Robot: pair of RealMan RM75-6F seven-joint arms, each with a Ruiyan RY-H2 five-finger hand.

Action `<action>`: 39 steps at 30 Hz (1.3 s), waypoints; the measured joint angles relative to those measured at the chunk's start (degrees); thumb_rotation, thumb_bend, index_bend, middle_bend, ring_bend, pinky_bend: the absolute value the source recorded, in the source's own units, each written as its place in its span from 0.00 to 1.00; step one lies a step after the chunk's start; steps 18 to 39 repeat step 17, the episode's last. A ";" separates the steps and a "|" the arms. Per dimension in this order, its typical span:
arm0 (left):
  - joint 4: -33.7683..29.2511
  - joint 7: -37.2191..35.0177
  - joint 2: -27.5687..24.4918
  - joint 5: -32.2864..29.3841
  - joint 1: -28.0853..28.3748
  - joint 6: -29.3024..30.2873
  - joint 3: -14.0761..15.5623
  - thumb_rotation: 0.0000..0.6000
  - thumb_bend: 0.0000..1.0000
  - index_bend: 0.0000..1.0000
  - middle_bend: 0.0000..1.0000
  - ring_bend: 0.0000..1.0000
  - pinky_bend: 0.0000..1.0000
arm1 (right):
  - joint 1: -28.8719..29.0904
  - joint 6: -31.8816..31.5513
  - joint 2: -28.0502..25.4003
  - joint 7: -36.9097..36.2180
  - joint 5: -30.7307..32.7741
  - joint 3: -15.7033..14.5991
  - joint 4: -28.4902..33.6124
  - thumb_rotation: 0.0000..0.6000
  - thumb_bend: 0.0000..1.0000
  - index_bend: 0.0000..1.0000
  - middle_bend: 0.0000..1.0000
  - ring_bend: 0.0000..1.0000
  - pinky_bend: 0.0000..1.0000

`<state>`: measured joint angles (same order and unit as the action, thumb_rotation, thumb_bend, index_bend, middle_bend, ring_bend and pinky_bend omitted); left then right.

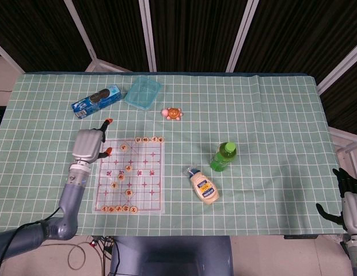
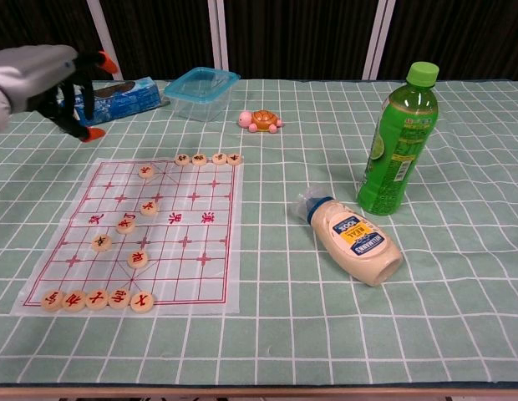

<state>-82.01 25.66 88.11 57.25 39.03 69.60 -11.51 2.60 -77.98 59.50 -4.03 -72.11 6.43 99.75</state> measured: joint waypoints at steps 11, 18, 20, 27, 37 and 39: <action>-8.93 -8.09 -10.32 10.39 -14.43 13.29 8.74 1.00 0.04 0.00 0.00 0.00 0.02 | -0.10 -1.67 0.89 2.53 -1.72 -0.42 -1.07 1.00 0.31 0.00 0.00 0.00 0.00; -10.00 -11.60 -13.30 15.86 -20.31 18.43 12.42 1.00 0.04 0.00 0.00 0.00 0.00 | -0.19 -2.22 1.28 3.40 -2.33 -0.63 -1.40 1.00 0.31 0.00 0.00 0.00 0.00; -10.00 -11.60 -13.30 15.86 -20.31 18.43 12.42 1.00 0.04 0.00 0.00 0.00 0.00 | -0.19 -2.22 1.28 3.40 -2.33 -0.63 -1.40 1.00 0.31 0.00 0.00 0.00 0.00; -10.00 -11.60 -13.30 15.86 -20.31 18.43 12.42 1.00 0.04 0.00 0.00 0.00 0.00 | -0.19 -2.22 1.28 3.40 -2.33 -0.63 -1.40 1.00 0.31 0.00 0.00 0.00 0.00; -10.00 -11.60 -13.30 15.86 -20.31 18.43 12.42 1.00 0.04 0.00 0.00 0.00 0.00 | -0.19 -2.22 1.28 3.40 -2.33 -0.63 -1.40 1.00 0.31 0.00 0.00 0.00 0.00; -10.00 -11.60 -13.30 15.86 -20.31 18.43 12.42 1.00 0.04 0.00 0.00 0.00 0.00 | -0.19 -2.22 1.28 3.40 -2.33 -0.63 -1.40 1.00 0.31 0.00 0.00 0.00 0.00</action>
